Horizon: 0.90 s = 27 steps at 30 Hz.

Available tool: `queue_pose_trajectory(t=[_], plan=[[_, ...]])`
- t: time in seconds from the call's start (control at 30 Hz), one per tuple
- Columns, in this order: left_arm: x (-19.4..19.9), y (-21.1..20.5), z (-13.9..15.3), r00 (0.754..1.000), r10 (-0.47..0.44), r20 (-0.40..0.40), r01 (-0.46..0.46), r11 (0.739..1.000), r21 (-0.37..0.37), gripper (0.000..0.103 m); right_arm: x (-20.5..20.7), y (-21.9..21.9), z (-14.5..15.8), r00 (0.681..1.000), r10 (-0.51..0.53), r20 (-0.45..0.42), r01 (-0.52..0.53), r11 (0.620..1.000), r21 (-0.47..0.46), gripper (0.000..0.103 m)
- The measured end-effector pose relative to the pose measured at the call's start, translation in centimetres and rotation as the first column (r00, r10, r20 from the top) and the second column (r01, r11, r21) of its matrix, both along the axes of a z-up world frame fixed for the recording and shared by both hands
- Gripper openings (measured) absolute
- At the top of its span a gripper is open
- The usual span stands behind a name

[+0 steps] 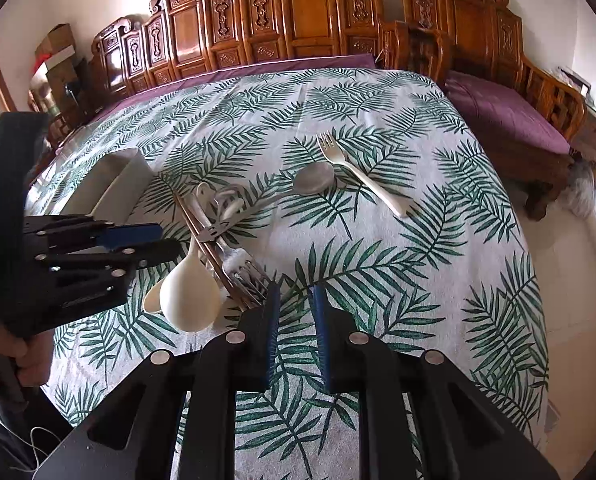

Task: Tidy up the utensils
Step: 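Move the left tool back over the utensil pile toward a white plastic spoon, then close the left tool on the white plastic spoon's handle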

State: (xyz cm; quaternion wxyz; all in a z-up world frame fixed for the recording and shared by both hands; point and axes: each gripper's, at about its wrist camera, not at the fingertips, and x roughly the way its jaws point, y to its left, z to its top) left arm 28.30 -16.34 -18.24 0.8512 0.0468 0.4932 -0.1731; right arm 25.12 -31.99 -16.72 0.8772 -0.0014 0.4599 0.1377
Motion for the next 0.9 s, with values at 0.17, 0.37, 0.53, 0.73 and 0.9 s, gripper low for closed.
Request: queue_pose_trajectory(t=[0.17,0.37,0.53,0.73,0.9], plan=[[1.3,-0.7,-1.8,0.998,0.026,-0.058,-0.025,1.0,0.014,0.027,0.2,-0.3,-0.6,1.0,-0.006,-0.01,0.006,1.0,0.008,0.019],[1.9,-0.7,-3.2,0.992,0.05,-0.114,-0.048,0.999,0.026,0.031,0.5,-0.6,-1.0,1.0,-0.008,-0.023,0.008,1.0,0.007,0.019],[1.9,0.2,-3.7,0.988,0.058,-0.141,-0.056,0.998,0.018,0.026,1.0,-0.6,-0.9,1.0,-0.01,-0.019,0.011,1.0,0.012,0.019],[1.4,1.9,-3.7,0.986,0.058,-0.16,-0.059,0.998,-0.003,0.01,1.1,0.3,-1.1,1.0,-0.003,-0.02,0.003,1.0,0.014,0.019],[1.0,2.6,-3.4,0.988,0.054,-0.146,-0.054,0.999,0.001,0.008,0.9,1.0,-1.3,1.0,0.003,-0.024,-0.002,1.0,0.017,0.019]])
